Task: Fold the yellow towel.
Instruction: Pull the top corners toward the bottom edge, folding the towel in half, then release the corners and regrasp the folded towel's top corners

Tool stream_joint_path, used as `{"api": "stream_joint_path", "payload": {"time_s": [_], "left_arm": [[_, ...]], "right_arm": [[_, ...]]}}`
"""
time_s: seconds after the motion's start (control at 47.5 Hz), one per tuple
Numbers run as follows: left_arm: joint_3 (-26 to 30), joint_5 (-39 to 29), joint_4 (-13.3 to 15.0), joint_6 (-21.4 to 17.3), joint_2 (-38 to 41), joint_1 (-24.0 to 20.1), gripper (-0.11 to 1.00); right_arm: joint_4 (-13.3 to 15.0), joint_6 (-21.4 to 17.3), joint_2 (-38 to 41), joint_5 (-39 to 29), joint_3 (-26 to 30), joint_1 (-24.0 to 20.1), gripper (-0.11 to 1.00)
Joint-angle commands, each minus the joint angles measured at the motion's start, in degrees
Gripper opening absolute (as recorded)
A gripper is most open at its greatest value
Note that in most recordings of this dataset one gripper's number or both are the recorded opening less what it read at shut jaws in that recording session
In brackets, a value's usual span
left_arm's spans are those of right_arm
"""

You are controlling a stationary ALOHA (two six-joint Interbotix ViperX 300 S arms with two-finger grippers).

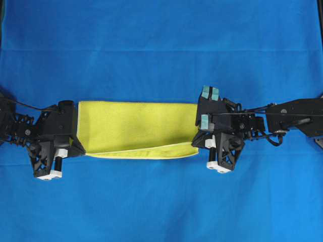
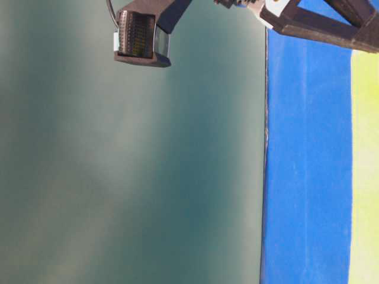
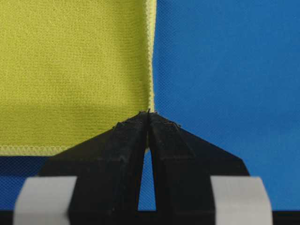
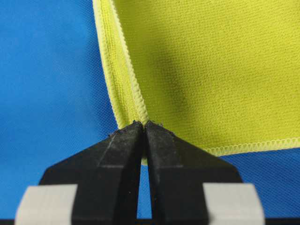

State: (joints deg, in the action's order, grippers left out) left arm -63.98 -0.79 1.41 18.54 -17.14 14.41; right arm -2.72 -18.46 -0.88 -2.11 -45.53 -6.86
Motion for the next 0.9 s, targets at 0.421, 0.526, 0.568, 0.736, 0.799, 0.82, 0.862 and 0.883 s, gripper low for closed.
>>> {"api": "stream_joint_path", "payload": {"time_s": [0.421, 0.526, 0.568, 0.736, 0.799, 0.82, 0.862, 0.883], "left_arm": [[0.8, 0.5, 0.0, -4.8, -5.3, -2.5, 0.77], [1.1, 0.5, 0.0, -7.6, -4.9, -6.3, 0.75], [1.3, 0.5, 0.0, -8.9, -4.7, -8.2, 0.75], [1.1, 0.5, -0.1, -13.9, -4.0, -15.6, 0.74], [1.0, 0.5, 0.0, -15.1, -3.7, -17.4, 0.74], [0.9, 0.5, 0.0, -15.4, -3.6, -17.9, 0.74], [0.8, 0.6, 0.0, -15.8, -3.3, -18.9, 0.74], [0.8, 0.6, 0.0, -16.0, -3.0, -19.2, 0.74]], "right_arm": [[1.4, 0.7, -3.9, -0.2, 2.5, -1.5, 0.54], [2.7, 0.7, -4.6, -0.3, 2.2, 2.3, 0.54], [3.2, 0.7, -4.5, -0.6, 2.1, 4.4, 0.54], [4.8, 0.8, -4.3, -2.5, 1.9, 9.4, 0.54], [5.8, 0.8, -3.8, -2.5, 1.8, 10.7, 0.54], [6.1, 0.8, -3.6, -2.5, 1.8, 11.0, 0.54], [6.3, 0.8, -3.1, -2.5, 1.8, 11.5, 0.54], [6.4, 0.8, -2.7, -2.5, 1.8, 11.9, 0.54]]}}
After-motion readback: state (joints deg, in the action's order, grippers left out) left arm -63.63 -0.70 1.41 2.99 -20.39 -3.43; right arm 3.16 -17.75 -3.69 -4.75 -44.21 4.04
